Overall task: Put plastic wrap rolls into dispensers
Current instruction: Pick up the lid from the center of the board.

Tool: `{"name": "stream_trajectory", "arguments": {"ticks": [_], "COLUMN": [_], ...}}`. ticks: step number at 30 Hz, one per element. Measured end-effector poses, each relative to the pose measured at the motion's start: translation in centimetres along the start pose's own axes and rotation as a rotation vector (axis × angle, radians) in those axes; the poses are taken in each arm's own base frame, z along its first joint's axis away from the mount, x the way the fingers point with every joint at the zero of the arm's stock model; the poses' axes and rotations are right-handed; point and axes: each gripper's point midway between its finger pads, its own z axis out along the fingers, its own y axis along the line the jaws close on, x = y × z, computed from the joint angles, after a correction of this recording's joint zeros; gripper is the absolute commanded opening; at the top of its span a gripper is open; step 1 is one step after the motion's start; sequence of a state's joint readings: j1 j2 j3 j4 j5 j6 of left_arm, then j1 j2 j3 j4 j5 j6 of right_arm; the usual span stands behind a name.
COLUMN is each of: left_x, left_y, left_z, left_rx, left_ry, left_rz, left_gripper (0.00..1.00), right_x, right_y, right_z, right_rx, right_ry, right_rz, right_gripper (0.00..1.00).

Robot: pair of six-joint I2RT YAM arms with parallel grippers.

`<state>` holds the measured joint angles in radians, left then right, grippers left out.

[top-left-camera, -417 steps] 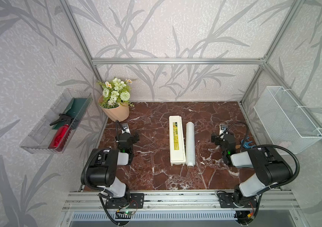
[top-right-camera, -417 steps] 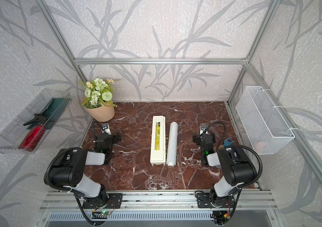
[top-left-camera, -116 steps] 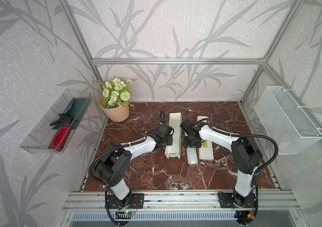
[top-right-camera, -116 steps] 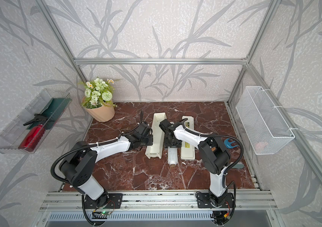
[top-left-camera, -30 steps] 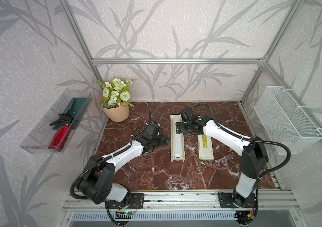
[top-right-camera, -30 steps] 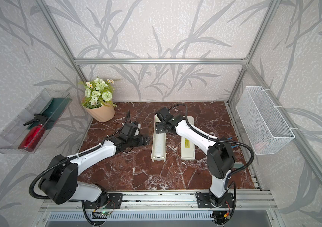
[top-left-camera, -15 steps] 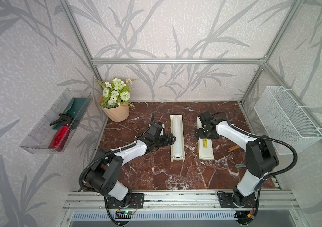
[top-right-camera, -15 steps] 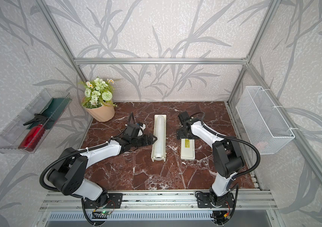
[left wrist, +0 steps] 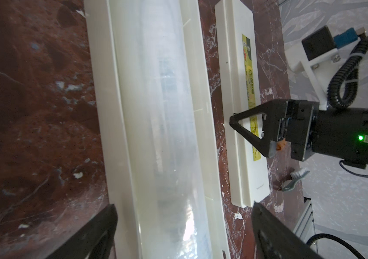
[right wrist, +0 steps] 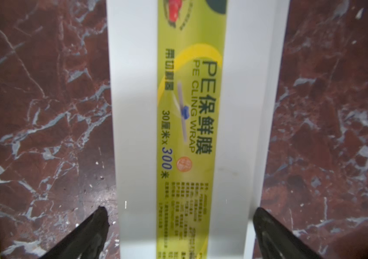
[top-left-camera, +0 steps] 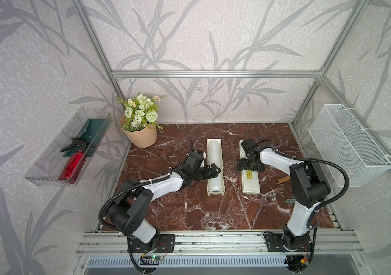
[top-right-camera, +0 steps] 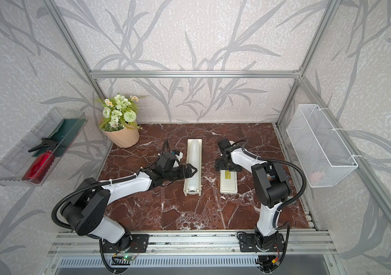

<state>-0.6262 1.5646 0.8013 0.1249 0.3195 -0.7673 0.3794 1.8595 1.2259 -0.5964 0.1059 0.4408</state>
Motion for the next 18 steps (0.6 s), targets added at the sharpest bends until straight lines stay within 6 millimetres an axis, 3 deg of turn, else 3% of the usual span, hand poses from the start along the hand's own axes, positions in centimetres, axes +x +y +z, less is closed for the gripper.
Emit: {"name": "stream_trajectory", "arguments": {"ticks": [6, 18], "left_x": [1.1, 1.0], "left_y": [0.4, 0.4], "left_z": [1.0, 1.1], "left_rx": [-0.021, -0.024], "left_ry": [0.028, 0.027], "left_rz": [-0.008, -0.008], "left_gripper": [0.92, 0.92], "right_x": [0.4, 1.9], "right_y": [-0.5, -1.5], "right_z": [0.0, 1.2], "right_rx": [0.011, 0.037], "right_ry": [-0.003, 0.076], "right_rz": [0.003, 0.014], "right_gripper": [0.99, 0.99]}}
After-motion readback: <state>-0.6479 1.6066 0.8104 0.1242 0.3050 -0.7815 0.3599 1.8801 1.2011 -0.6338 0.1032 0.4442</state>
